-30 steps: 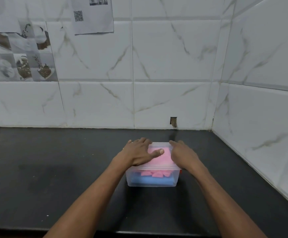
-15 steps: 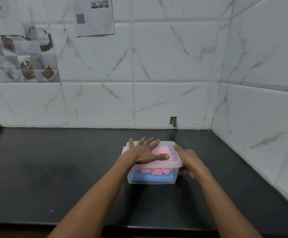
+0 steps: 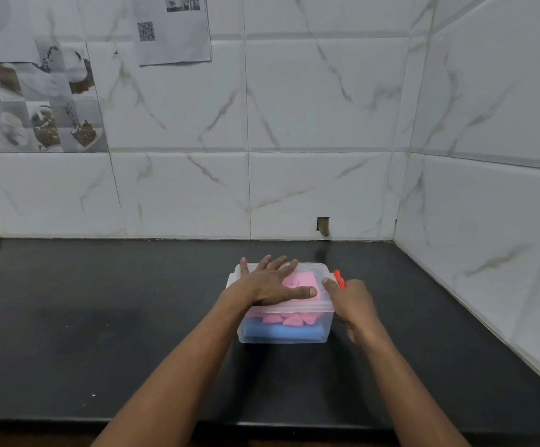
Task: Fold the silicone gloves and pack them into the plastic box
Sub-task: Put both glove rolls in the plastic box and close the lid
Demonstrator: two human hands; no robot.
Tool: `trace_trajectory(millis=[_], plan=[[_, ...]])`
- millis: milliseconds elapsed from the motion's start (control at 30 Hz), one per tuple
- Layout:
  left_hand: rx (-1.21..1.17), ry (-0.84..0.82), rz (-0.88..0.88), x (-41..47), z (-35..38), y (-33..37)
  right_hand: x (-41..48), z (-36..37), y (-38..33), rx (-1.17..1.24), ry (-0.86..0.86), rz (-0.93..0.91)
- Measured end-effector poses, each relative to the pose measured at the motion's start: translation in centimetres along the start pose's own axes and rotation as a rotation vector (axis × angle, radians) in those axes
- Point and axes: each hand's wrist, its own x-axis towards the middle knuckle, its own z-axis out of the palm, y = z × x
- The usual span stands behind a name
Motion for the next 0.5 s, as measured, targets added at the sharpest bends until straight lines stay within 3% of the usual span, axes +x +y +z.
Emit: trace_trajectory(millis=[433,500], plan=[[0.004,-0.018,0.01,0.5,0.2,-0.4,0.3,0.3,-1.1,-0.402,0.011,-0.142],[-0.028,0.052,0.006,0.0,0.0,-0.2,0.3,0.3,-1.4,-0.509,-0.039,-0.168]])
